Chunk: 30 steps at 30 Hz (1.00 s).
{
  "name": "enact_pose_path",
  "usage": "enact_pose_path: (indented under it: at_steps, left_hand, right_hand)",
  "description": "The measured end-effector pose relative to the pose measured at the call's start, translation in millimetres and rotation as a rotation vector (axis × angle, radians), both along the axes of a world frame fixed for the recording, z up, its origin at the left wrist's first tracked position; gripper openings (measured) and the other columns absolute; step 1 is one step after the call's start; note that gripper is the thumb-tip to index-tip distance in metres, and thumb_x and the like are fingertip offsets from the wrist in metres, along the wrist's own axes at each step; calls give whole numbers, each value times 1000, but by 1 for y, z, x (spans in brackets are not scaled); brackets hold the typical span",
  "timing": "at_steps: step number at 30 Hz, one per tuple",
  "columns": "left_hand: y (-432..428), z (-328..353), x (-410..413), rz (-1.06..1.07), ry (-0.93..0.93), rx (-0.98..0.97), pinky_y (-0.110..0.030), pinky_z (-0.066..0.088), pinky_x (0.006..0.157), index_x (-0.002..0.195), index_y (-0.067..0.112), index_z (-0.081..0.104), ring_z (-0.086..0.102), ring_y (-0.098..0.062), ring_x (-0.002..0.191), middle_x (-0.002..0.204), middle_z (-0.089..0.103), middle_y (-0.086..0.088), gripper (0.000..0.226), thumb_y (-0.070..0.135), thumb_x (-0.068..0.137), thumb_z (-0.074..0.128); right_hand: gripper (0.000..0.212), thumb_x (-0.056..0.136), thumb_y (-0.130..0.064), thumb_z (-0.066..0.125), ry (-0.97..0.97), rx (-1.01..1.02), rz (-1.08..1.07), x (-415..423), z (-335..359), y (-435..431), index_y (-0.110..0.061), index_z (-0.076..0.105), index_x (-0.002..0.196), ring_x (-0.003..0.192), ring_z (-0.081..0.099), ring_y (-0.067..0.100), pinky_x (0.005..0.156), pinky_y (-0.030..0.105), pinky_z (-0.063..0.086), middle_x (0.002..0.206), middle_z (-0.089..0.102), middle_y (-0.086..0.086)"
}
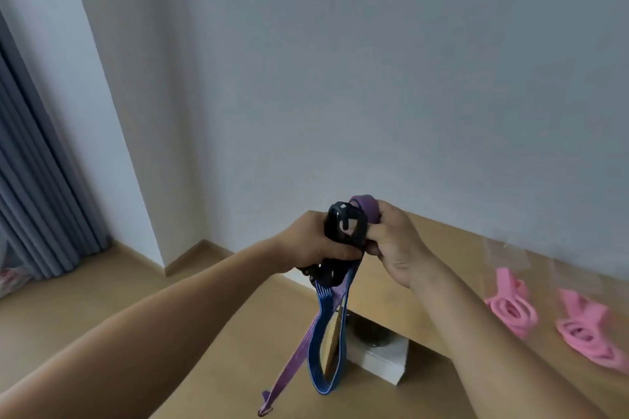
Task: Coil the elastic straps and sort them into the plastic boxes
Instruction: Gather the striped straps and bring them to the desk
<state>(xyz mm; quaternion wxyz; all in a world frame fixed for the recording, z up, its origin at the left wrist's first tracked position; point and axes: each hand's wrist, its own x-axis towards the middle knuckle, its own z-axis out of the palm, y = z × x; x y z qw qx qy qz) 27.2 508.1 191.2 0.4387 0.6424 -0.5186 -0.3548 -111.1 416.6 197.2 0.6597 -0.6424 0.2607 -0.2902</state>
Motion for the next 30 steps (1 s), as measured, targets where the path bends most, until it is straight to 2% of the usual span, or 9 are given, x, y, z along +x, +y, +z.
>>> enact_pose_path:
  at_steps: [4, 8, 13, 16, 21, 23, 25, 27, 30]
  left_hand:
    - [-15, 6, 8, 54, 95, -77, -25, 54, 63, 80, 12, 72, 66, -13, 66, 69, 70, 3, 8, 6, 79, 77]
    - [-25, 17, 11, 131, 367, -114, -32, 52, 66, 82, 6, 68, 66, -24, 71, 79, 69, -11, 9, 13, 82, 74]
    - [-33, 20, -2, 124, 481, -182, -46, 58, 82, 83, 5, 68, 68, -28, 77, 81, 69, -13, 11, 15, 82, 73]
    - [-37, 18, -10, 166, 524, -198, -54, 55, 93, 87, 3, 67, 68, -30, 84, 86, 68, -15, 14, 17, 84, 72]
    - [-34, 15, -19, 207, 505, -231, -51, 55, 92, 93, 2, 67, 69, -30, 88, 89, 70, -14, 22, 22, 84, 70]
    - [-33, 15, -24, 225, 521, -233, -47, 56, 88, 90, 5, 67, 70, -29, 87, 87, 71, -12, 18, 22, 85, 70]
    - [-33, 16, -33, 222, 558, -213, -43, 56, 80, 85, 8, 67, 69, -27, 81, 80, 71, -6, 12, 20, 88, 70]
    - [-32, 16, -46, 206, 614, -179, -41, 55, 75, 87, 6, 67, 68, -27, 79, 79, 70, -7, 13, 19, 91, 68]
    - [-30, 19, -62, 182, 711, -146, -34, 56, 66, 91, 2, 66, 67, -30, 79, 84, 68, -14, 15, 17, 91, 68]
  right_hand:
    - [40, 62, -17, 80, 15, 30, -25, -21, -15, -8, -11, 65, 99, 57, 42, 9, 48, 23, 22, 68, 52, -1]
    - [20, 76, -15, 79, 215, 12, -83, -32, -39, -4, -8, 66, 89, 49, 44, 11, 42, 20, 26, 57, 54, 0]
    - [42, 65, -49, 86, 400, -74, -284, -18, -56, 13, -17, 65, 83, 47, 50, 4, 53, 21, 42, 59, 59, -11]
    - [48, 62, -55, 85, 406, -38, -289, -12, -62, 16, -17, 60, 77, 47, 48, 6, 54, 24, 41, 55, 58, -12]
    - [71, 53, -76, 74, 445, 38, -391, -10, -60, 17, -12, 54, 78, 53, 38, 15, 58, 31, 32, 48, 41, -12]
    - [67, 53, -74, 72, 434, 117, -401, -11, -58, 18, -13, 52, 72, 46, 35, 15, 56, 31, 31, 49, 41, -6]
    - [62, 60, -67, 68, 418, 211, -378, -12, -58, 17, -8, 61, 78, 43, 38, 15, 53, 30, 33, 52, 58, 0]
    - [49, 76, -53, 61, 403, 256, -379, -11, -58, 16, -6, 63, 91, 43, 42, 15, 47, 27, 32, 66, 73, 6]
    - [25, 87, -29, 50, 320, 274, -479, -11, -56, 16, -5, 57, 86, 45, 44, 14, 42, 26, 30, 79, 72, 12]
